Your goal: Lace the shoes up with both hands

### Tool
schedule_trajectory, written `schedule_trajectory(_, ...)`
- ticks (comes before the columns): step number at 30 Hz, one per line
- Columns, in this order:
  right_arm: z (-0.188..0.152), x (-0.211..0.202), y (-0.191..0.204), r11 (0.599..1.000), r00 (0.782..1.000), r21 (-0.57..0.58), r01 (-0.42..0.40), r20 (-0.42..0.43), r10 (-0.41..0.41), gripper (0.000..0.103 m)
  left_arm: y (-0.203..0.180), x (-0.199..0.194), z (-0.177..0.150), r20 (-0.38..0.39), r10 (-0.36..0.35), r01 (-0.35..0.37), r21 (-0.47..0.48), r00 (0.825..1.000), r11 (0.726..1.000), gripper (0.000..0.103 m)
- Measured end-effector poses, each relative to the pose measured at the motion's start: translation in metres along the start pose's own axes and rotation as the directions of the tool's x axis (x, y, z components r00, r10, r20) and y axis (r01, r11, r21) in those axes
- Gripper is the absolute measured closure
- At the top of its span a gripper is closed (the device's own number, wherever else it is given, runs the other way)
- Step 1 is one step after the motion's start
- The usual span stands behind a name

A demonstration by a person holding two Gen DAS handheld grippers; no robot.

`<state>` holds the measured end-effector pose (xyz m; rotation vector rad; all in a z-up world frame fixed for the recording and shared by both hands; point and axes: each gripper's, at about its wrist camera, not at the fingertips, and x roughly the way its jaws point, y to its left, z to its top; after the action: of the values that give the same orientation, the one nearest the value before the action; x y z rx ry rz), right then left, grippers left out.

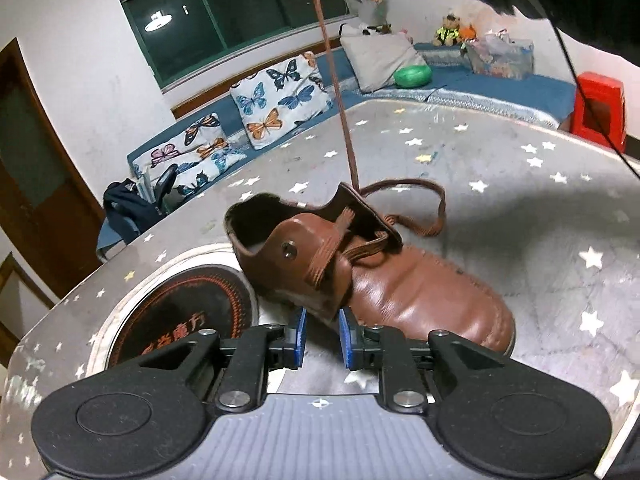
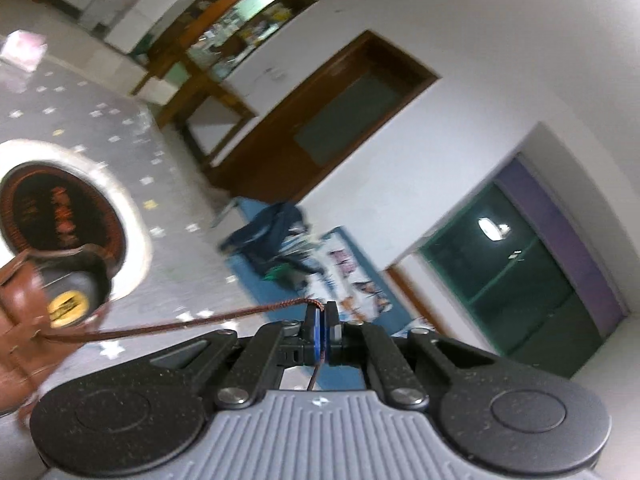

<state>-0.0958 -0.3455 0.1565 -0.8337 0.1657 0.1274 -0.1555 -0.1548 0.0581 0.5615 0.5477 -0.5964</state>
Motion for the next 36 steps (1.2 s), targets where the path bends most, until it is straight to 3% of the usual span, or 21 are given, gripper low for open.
schedule_trajectory(4, 0.006, 0.000, -0.020, 0.999, 0.999, 0.021, 0.047, 0.014, -0.047, 0.102, -0.003, 0.004, 0.001, 0.000, -0.005, 0.005, 0.006, 1.000, 1.000, 0.082)
schedule_trajectory(13, 0.009, 0.020, -0.031, 0.996, 0.999, 0.076, 0.044, 0.001, -0.044, 0.101, -0.003, 0.005, 0.002, -0.003, -0.003, 0.003, 0.014, 1.000, 1.000, 0.082)
schedule_trajectory(20, -0.010, 0.053, -0.037, 0.984, 0.995, 0.180, -0.001, -0.097, 0.019, 0.090, -0.004, 0.005, 0.006, 0.012, -0.003, 0.003, 0.007, 1.000, 1.000, 0.082)
schedule_trajectory(27, -0.047, 0.074, -0.057, 0.925, 0.979, 0.378, -0.028, -0.176, 0.101, 0.079, -0.005, 0.005, 0.007, 0.015, -0.005, 0.005, 0.004, 1.000, 1.000, 0.082)
schedule_trajectory(31, -0.061, 0.081, -0.064, 0.895, 0.976, 0.445, -0.015, -0.189, 0.110, 0.065, -0.006, 0.006, 0.009, 0.018, -0.006, 0.006, 0.004, 1.000, 1.000, 0.082)
schedule_trajectory(36, -0.082, 0.084, -0.065, 0.861, 0.955, 0.505, -0.056, -0.224, 0.194, 0.066, -0.006, 0.006, 0.008, 0.019, 0.000, 0.000, 0.007, 1.000, 1.000, 0.081)
